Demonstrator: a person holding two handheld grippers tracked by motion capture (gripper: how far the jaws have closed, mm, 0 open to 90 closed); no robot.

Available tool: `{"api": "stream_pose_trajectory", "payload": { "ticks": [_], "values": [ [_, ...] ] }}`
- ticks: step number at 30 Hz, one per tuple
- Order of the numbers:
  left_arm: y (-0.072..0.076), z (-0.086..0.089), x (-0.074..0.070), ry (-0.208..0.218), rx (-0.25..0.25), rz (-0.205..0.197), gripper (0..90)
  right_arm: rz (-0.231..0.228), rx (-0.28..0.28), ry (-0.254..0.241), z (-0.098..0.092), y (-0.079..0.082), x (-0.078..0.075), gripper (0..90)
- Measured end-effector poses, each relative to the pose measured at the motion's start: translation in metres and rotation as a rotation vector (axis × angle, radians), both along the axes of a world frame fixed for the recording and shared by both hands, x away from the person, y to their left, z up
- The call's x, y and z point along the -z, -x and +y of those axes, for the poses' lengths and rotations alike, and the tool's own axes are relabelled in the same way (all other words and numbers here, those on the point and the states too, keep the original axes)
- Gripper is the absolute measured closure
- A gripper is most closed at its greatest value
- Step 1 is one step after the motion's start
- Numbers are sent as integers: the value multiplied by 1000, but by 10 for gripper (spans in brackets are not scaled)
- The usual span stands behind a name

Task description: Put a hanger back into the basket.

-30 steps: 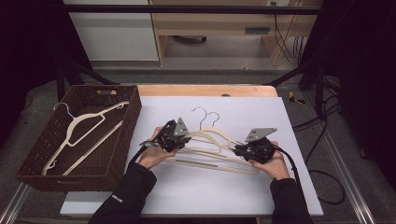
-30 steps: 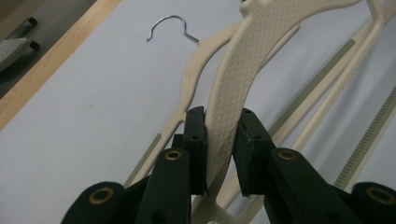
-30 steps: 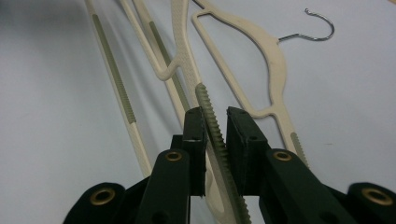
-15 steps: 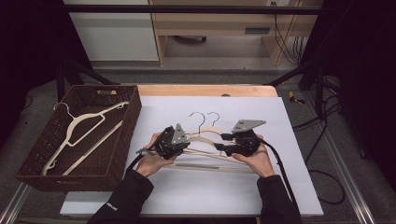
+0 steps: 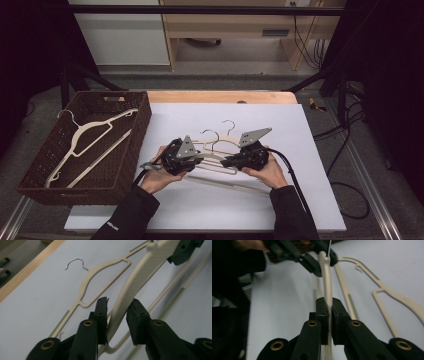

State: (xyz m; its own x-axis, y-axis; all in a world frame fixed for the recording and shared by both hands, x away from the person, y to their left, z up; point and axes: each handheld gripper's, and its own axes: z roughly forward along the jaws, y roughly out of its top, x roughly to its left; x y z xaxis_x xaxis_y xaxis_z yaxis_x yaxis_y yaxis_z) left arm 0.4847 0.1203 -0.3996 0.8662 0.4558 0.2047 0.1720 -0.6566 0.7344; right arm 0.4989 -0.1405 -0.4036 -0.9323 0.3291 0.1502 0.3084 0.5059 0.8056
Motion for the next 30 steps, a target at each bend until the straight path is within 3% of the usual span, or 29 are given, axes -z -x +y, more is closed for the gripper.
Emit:
{"api": "stream_pose_trajectory", "payload": {
  "ticks": [4, 8, 12, 14, 16, 21, 23, 25, 30],
  "values": [
    [4, 3, -11, 49, 52, 19, 674, -17, -46, -32, -1, 8, -8, 872],
    [8, -1, -20, 23, 89, 15, 684, -25, -63, -45, -3, 11, -11, 872],
    [8, -4, -22, 0, 87, 19, 713, -40, -57, -37, -4, 13, -13, 862],
    [10, -4, -22, -11, 95, 39, 744, -68, -27, -26, -4, 14, -14, 826],
    [12, -4, -22, 16, 107, 77, 786, -104, 19, -26, -6, 15, -15, 762],
    [21, -8, -27, 34, 114, 88, 850, -167, 97, -44, -10, 18, -21, 570],
    [22, -8, -29, 34, 103, 87, 862, -214, 133, -50, -12, 21, -25, 508],
    [24, -8, -30, 70, 75, 95, 863, -217, 158, -68, -14, 23, -27, 451],
    [26, 0, -38, 97, 8, 105, 863, -259, 256, -129, -27, 34, -33, 320]
  ]
}}
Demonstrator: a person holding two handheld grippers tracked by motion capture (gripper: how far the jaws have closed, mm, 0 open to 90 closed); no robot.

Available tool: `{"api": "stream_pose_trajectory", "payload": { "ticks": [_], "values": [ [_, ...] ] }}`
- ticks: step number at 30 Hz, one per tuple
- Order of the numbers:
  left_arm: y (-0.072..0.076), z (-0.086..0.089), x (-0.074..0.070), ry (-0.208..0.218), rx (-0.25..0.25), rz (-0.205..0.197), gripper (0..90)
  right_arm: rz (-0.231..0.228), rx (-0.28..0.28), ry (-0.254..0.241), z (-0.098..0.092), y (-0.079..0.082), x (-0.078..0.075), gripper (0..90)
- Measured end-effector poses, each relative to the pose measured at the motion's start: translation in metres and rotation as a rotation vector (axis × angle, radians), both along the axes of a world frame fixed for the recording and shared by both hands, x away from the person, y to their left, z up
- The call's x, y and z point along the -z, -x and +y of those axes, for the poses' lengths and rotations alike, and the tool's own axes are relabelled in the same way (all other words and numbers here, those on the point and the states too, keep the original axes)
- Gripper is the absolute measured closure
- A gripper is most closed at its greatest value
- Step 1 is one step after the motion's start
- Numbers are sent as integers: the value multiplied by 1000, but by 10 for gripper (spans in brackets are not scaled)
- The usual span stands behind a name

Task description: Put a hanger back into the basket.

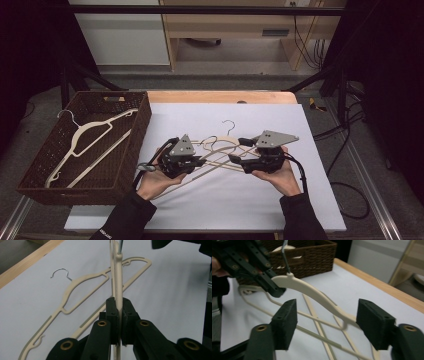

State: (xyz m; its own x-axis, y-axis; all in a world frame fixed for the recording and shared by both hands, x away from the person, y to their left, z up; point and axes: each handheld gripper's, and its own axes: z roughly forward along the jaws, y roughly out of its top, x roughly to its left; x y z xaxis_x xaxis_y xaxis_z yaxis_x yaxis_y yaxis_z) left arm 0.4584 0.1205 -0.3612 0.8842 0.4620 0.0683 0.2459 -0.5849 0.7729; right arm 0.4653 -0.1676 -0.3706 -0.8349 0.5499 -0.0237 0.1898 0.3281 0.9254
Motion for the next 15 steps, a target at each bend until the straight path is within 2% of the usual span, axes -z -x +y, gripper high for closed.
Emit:
{"api": "stream_pose_trajectory", "payload": {
  "ticks": [2, 5, 8, 11, 15],
  "values": [
    [2, 6, -6, 24, -31, -3, 863, -1, 46, -22, -8, 4, -2, 281],
    [6, 14, -18, 46, -53, -3, 863, 3, 117, -34, -21, 11, -2, 204],
    [11, 24, -34, 57, -71, -27, 863, 6, 178, -31, -32, 15, 1, 160],
    [13, 34, -48, 63, -86, -46, 863, 28, 252, -39, -45, 16, 8, 111],
    [15, 50, -66, 83, -104, -58, 863, 69, 289, -60, -57, 19, 18, 86]
  ]
}}
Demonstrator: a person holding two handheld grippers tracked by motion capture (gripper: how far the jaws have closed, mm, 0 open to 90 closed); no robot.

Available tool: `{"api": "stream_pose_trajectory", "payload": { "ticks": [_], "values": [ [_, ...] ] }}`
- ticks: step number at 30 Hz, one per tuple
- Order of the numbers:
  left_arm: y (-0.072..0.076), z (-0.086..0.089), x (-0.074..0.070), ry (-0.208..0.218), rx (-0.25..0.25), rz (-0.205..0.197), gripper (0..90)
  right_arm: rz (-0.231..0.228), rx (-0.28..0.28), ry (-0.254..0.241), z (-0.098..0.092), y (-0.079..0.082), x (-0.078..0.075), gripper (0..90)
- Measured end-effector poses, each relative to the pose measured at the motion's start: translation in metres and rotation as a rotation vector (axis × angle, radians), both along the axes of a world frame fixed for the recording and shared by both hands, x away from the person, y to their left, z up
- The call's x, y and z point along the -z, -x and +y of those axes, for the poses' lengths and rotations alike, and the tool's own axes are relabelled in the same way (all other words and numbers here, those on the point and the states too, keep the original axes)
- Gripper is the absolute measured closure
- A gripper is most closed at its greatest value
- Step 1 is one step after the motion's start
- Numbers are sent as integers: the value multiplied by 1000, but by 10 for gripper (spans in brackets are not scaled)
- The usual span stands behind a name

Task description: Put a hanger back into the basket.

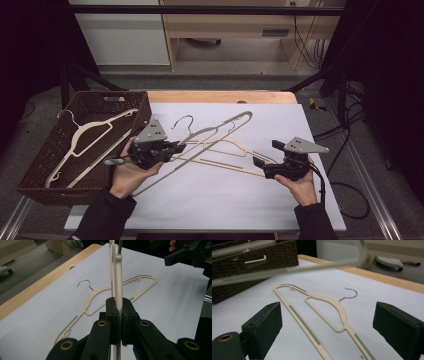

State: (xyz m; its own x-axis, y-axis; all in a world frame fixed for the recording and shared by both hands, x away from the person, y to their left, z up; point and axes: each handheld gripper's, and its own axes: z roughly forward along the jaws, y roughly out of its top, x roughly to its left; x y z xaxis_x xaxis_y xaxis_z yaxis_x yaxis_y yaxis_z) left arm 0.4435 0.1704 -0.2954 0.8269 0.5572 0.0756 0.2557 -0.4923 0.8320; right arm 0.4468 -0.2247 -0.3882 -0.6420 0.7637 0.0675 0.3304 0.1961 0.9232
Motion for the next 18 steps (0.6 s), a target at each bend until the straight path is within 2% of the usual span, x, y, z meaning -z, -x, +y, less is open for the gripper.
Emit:
{"api": "stream_pose_trajectory", "payload": {
  "ticks": [3, 8, 11, 14, 18],
  "values": [
    [2, 13, -15, 13, -24, -15, 863, 10, 37, 8, -5, 2, 4, 70],
    [0, 38, -39, 38, -56, -31, 863, 17, 66, 7, -11, 4, 8, 65],
    [-3, 58, -51, 27, -73, -47, 863, 17, 74, 2, -14, 5, 8, 63],
    [-6, 75, -59, 19, -100, -63, 863, 14, 77, 6, -15, 6, 9, 62],
    [-10, 102, -65, 22, -152, -63, 863, 15, 80, 9, -15, 6, 9, 61]
  ]
}}
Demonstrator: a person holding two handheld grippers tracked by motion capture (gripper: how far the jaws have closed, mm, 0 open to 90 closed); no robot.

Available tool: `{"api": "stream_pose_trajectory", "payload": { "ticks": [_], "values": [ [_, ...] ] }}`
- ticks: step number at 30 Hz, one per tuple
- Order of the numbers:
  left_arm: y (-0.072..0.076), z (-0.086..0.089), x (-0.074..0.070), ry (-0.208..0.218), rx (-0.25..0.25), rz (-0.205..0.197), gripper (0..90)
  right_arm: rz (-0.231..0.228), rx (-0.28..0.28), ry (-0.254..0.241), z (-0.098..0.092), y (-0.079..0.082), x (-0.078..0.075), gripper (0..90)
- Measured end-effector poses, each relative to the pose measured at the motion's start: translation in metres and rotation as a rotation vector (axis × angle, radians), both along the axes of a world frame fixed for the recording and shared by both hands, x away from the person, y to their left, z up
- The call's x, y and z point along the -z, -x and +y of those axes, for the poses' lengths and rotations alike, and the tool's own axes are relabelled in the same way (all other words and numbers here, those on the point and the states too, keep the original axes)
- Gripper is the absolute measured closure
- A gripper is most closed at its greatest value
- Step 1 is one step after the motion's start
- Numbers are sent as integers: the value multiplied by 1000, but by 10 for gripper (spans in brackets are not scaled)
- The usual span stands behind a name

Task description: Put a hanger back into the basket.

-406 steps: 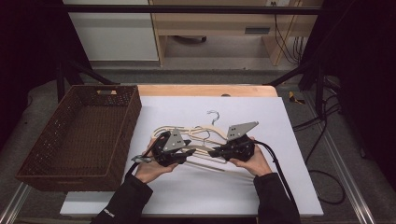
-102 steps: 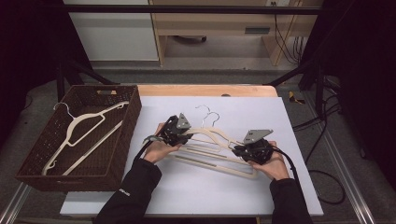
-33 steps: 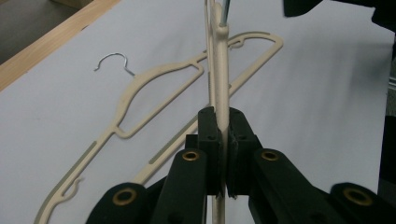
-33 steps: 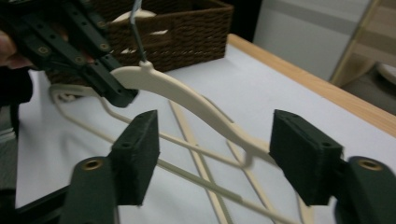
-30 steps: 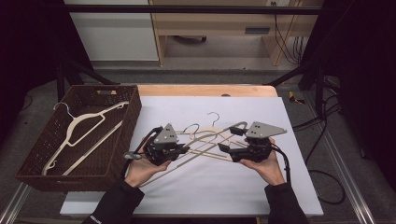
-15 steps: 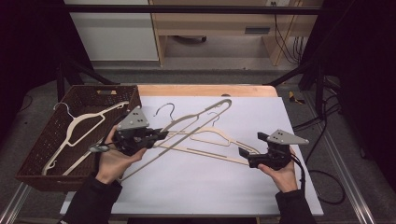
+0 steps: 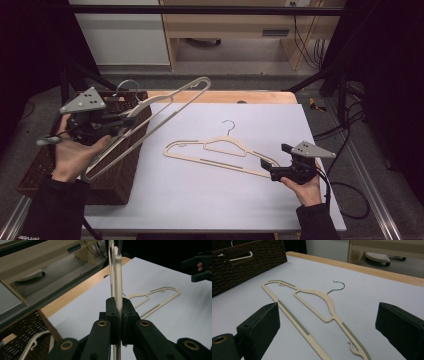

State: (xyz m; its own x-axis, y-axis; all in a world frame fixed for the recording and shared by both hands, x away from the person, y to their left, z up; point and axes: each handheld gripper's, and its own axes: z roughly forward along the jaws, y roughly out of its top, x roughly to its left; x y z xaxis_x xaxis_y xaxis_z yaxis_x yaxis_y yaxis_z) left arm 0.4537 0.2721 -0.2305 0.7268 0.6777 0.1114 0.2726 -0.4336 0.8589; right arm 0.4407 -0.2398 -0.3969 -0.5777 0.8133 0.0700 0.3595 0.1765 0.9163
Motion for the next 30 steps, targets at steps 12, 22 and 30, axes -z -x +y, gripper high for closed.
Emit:
{"api": "stream_pose_trajectory", "payload": {
  "ticks": [12, 22, 30],
  "values": [
    [-14, 92, -3, 4, -129, -8, 863, 8, 3, 12, 4, -1, 2, 58],
    [-37, 138, 37, 21, -219, 41, 863, 5, -3, 14, 4, -2, 2, 56],
    [-43, 163, 67, 21, -268, 110, 862, 9, -13, 18, 5, -2, 3, 54]
  ]
}}
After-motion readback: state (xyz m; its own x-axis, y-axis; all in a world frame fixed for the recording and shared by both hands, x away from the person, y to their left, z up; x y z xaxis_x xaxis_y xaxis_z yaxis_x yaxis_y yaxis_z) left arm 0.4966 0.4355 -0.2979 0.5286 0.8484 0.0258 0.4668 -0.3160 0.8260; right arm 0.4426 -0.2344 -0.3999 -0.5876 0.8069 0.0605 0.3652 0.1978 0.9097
